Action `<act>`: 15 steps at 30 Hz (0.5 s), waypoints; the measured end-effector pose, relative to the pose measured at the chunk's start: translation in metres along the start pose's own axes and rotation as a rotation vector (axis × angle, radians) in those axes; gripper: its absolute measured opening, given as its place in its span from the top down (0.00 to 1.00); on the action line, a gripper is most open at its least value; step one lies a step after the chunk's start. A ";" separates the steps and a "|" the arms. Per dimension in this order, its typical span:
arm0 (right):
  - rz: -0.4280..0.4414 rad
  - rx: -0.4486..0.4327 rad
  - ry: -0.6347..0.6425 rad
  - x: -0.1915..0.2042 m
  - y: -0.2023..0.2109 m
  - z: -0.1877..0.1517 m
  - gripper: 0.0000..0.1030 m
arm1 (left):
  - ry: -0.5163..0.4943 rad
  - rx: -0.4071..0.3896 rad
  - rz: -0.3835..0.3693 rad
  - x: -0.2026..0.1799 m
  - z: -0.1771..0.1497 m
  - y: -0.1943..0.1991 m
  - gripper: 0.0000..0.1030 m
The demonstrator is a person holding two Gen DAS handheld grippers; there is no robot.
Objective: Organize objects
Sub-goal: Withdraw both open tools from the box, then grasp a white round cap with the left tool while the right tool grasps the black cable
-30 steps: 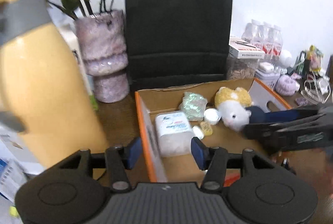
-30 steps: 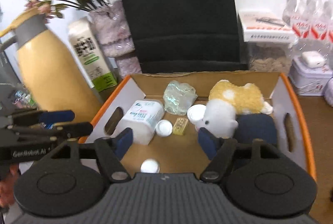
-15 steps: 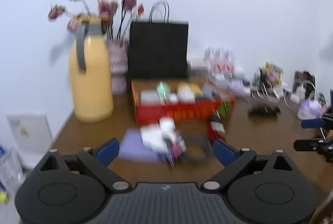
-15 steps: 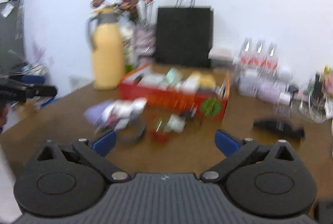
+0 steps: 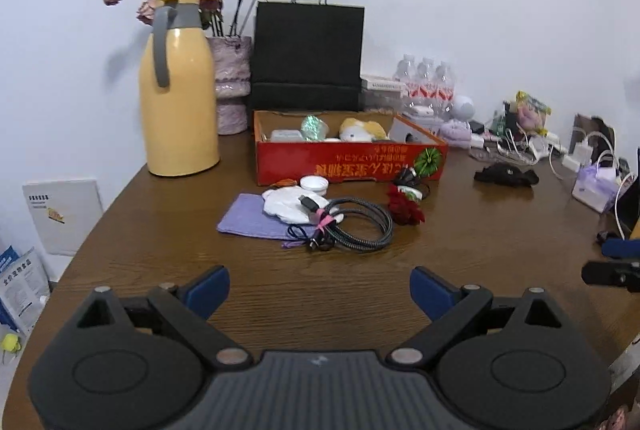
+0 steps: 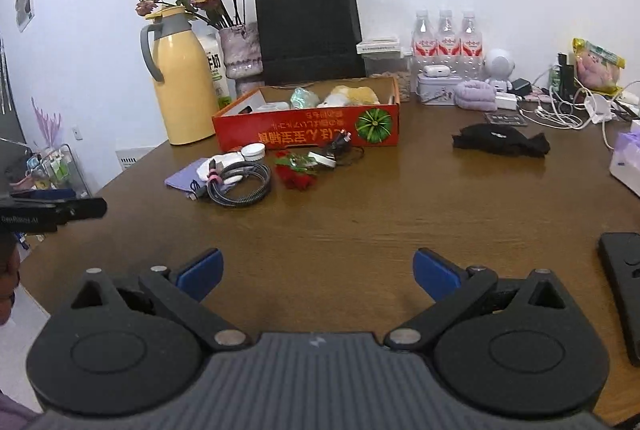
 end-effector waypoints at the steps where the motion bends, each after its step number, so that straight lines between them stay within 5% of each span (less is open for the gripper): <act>1: -0.004 -0.005 0.002 0.000 -0.005 0.001 0.00 | -0.003 0.005 0.003 0.001 0.000 -0.004 0.06; 7: -0.045 -0.056 -0.050 -0.019 -0.037 0.014 0.09 | 0.037 -0.001 0.017 0.009 0.021 -0.042 0.17; 10: -0.022 -0.034 -0.040 -0.023 -0.073 0.028 0.27 | 0.028 -0.008 -0.057 -0.007 0.043 -0.063 0.21; 15: 0.079 -0.072 -0.033 -0.032 -0.141 0.077 0.35 | 0.034 -0.010 -0.235 -0.055 0.074 -0.113 0.21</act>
Point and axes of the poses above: each gripper's, at about its wrist camera, not at the fingertips, and y roughly against the way its jaws point, x to its left, z to its top, the point moved 7 cm from there along -y, roughly the way its jaws point, and after that the axes turned 9 degrees about y, right-handed, at the moved point
